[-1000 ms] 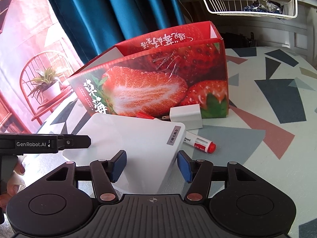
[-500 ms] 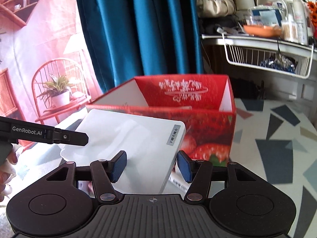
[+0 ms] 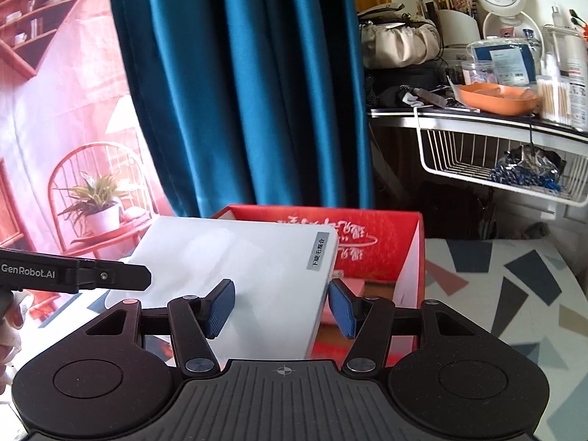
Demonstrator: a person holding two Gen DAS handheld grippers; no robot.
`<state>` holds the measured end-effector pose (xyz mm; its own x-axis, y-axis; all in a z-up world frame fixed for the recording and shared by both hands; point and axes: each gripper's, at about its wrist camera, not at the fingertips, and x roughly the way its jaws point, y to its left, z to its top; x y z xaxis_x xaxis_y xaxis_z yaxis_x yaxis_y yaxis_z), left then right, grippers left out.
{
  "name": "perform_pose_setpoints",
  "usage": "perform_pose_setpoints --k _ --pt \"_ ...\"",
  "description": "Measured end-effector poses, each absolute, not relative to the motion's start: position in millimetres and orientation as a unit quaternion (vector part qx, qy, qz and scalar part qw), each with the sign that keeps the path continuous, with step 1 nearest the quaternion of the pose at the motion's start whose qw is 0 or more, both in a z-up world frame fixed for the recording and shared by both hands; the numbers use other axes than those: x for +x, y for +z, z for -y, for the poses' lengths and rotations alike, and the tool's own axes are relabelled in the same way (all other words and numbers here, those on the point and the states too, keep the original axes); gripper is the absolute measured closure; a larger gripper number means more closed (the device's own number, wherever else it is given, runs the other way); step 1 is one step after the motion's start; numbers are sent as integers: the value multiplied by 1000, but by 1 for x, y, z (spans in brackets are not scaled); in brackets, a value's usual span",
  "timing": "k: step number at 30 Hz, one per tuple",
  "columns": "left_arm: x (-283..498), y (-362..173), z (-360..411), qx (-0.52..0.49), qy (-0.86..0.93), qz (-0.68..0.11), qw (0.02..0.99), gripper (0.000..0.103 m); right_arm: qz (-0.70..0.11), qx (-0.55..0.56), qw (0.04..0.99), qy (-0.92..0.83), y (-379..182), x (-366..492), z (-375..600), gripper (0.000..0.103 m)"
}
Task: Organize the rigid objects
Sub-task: 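Lower the white case onto the pink case and open the left gripper, then move the left tool back to the dark red tube on the table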
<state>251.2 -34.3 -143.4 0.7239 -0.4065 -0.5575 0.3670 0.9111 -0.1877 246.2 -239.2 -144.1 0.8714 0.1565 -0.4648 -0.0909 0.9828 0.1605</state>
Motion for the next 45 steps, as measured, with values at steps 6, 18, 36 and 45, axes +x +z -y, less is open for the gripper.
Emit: perform_pose_setpoints --k 6,18,36,45 --pt "300 -155 44 -44 -189 -335 922 52 -297 91 949 57 -161 311 256 50" --pt "325 -189 58 17 -177 -385 906 53 -385 72 919 51 -198 356 258 55" --pt "309 -175 57 32 -183 -363 913 53 -407 87 908 47 -196 351 247 44" --pt "264 -151 38 44 -179 -313 932 9 -353 81 932 24 -171 312 248 0"
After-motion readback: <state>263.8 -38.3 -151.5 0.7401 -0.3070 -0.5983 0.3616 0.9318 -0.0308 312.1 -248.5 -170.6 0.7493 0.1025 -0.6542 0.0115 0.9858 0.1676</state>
